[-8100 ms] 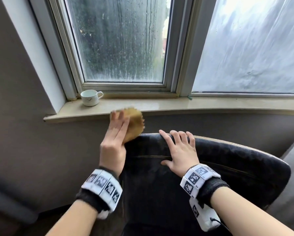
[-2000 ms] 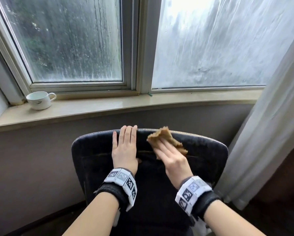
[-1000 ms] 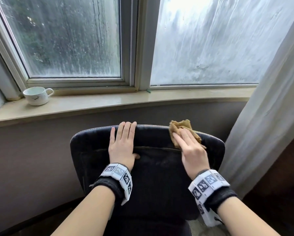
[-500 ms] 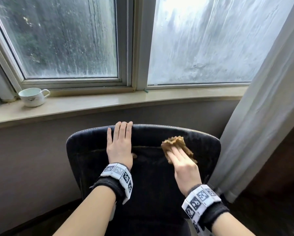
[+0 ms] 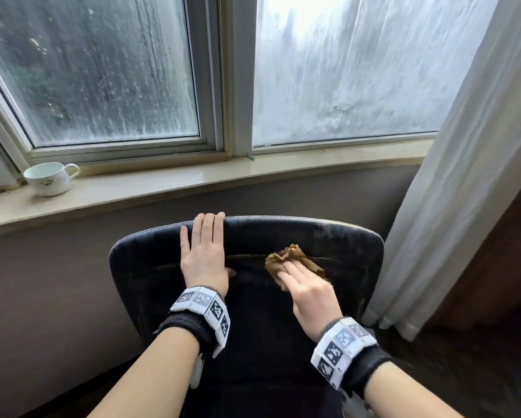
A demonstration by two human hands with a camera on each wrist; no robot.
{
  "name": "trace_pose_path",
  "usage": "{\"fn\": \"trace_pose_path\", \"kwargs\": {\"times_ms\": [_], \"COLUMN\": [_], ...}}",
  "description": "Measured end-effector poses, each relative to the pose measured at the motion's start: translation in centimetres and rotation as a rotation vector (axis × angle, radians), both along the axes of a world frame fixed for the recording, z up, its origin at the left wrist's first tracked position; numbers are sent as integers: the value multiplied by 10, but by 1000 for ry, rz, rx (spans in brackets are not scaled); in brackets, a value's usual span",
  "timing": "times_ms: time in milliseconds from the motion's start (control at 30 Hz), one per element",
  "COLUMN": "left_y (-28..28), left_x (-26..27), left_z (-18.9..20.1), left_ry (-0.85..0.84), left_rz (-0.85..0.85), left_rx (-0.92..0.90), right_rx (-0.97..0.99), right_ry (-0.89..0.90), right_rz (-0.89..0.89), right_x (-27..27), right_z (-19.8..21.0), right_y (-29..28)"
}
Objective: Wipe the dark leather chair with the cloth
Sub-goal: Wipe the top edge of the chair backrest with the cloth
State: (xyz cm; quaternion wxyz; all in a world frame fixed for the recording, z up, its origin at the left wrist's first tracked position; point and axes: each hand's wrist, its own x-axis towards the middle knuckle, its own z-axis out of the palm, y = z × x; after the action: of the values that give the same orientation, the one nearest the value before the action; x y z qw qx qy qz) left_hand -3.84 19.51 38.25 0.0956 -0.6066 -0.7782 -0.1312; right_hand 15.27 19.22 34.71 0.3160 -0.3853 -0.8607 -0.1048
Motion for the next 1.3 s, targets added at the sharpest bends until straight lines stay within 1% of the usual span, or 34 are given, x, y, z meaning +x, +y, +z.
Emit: {"fn": "trace_pose_path", "kwargs": {"times_ms": [100, 133, 200, 267, 300, 367, 400, 433, 500, 567, 600, 633, 700, 733, 800, 833, 900, 967, 1067, 1133, 1200, 1300], "left_y": [1, 0, -1, 0, -1, -1, -3, -3, -2, -4, -4, -2, 4, 6, 7, 7, 8, 9, 11, 10, 6, 2], "left_x": [0, 0, 0, 1, 2, 2, 4, 6, 17, 35, 44, 51, 58, 58, 58, 60, 61, 63, 63, 62, 63, 72], "left_z": [-2, -2, -2, 0, 2, 6, 8, 9, 4, 1, 0, -1, -7, -11, -17, -20, -28, -30, -29, -27, -23, -10], "left_ry": [-15, -23, -17, -2, 4, 12, 32, 60, 80, 51, 43, 47, 71, 67, 51, 42, 35, 37, 58, 78, 78, 46], "left_rz": [4, 4, -1, -1, -2, -13, -35, -84, -278, -454, -487, -474, -402, -376, -354, -352, -344, -340, -324, -318, -324, -373], "left_rx": [44, 39, 10, 5, -5, -5, -6, 18, 118, 45, 0, -48, -58, -41, -17, 4, 103, 120, 109, 99, 102, 134], "right_rx": [21, 39, 82, 49, -1, -84, -68, -33, 25, 43, 47, 43, 7, -19, -72, -77, -48, -47, -158, -196, -171, -41], "right_ry": [96, 100, 56, 10, 2, 33, 69, 108, 173, 156, 124, 94, 53, 45, 57, 81, 130, 93, 7, -10, 48, 265], "right_rz": [-23, -38, -68, -70, -71, -54, -41, -31, -34, -75, -103, -123, -133, -127, -106, -101, -98, -127, -194, -190, -172, -166], "right_x": [0, 2, 9, 16, 18, 19, 18, 17, 18, 21, 23, 24, 28, 28, 28, 28, 27, 28, 28, 26, 24, 26], "right_z": [23, 25, 12, -6, -9, 2, 10, 19, 28, 21, 10, -1, -16, -15, -1, 8, 22, 18, 0, 6, 23, 41], "right_y": [17, 20, 16, 6, 2, 5, 8, 11, 18, 21, 19, 15, 7, 5, 8, 11, 18, 21, 10, 8, 9, 21]}}
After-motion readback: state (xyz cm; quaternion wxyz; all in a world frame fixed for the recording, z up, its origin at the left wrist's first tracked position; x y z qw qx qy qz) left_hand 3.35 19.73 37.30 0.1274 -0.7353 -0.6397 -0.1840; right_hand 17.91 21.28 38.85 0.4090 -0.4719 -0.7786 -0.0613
